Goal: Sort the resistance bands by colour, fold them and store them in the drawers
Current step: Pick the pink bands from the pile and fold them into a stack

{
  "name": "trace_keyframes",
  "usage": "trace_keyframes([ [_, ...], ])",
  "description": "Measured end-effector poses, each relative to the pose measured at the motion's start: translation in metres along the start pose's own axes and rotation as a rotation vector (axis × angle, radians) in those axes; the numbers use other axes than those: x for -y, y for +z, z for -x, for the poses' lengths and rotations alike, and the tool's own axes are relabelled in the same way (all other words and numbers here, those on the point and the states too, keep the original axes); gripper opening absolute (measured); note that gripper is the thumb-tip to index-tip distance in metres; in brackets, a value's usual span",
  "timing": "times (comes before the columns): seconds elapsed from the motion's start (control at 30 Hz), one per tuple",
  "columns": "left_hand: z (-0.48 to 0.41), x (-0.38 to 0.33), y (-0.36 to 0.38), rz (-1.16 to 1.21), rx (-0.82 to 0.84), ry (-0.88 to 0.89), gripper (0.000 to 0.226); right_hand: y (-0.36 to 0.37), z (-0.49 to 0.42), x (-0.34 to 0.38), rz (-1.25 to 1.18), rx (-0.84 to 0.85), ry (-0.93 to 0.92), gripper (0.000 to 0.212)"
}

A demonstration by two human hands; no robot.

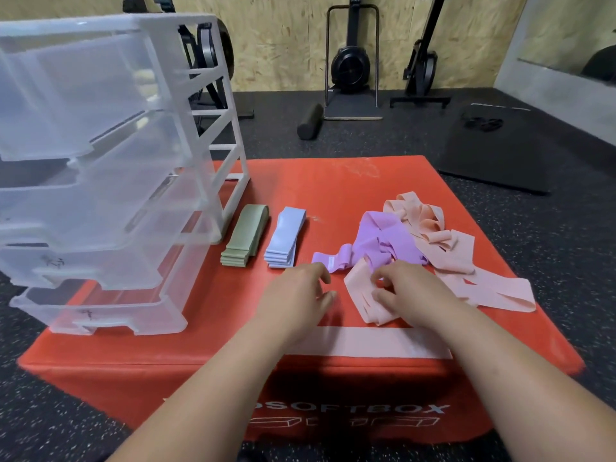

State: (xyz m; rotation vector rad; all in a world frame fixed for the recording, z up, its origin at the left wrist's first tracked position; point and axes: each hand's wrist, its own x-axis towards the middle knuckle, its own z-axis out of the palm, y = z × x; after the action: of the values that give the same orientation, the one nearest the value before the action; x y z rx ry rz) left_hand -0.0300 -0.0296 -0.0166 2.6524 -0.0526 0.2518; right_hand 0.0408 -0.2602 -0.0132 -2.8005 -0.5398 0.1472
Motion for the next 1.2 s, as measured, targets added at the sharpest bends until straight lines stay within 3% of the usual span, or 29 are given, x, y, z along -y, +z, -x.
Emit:
trace_keyframes([
  [0.1,-0.008,-0.004,0.009,0.007,0.016,-0.011,0.018,0.005,-0.010,0.001,0.063,0.022,0.008,0.009],
  [0.27,-0.024,-0.009,0.015,0.150,0.010,0.002,0.018,-0.005,-0.014,-0.002,-0.038,-0.017,-0.017,0.010],
  [0.4,-0.038,-0.022,0.005,0.413,-0.013,0.027,0.025,-0.032,-0.013,0.003,-0.389,-0.176,-0.112,0.014],
  [0.5,-0.047,-0.028,-0.005,0.542,-0.054,0.014,0.011,-0.048,-0.009,0.015,-0.683,-0.255,-0.159,0.014],
  [0.67,-0.051,-0.031,-0.017,0.728,-0.114,0.018,0.007,-0.047,-0.006,0.018,-1.048,-0.182,-0.117,0.023],
  [0.87,-0.049,-0.029,-0.026,0.827,-0.046,-0.024,0.007,-0.041,-0.006,0.018,-0.964,-0.211,-0.104,0.006],
  [1.07,-0.044,-0.026,-0.031,0.728,-0.026,0.028,0.009,-0.039,-0.008,0.026,-0.864,-0.228,-0.182,0.008],
  [1.2,-0.045,-0.022,-0.033,0.724,-0.067,0.033,0.007,-0.032,-0.013,0.021,-0.852,-0.108,-0.185,0.020],
])
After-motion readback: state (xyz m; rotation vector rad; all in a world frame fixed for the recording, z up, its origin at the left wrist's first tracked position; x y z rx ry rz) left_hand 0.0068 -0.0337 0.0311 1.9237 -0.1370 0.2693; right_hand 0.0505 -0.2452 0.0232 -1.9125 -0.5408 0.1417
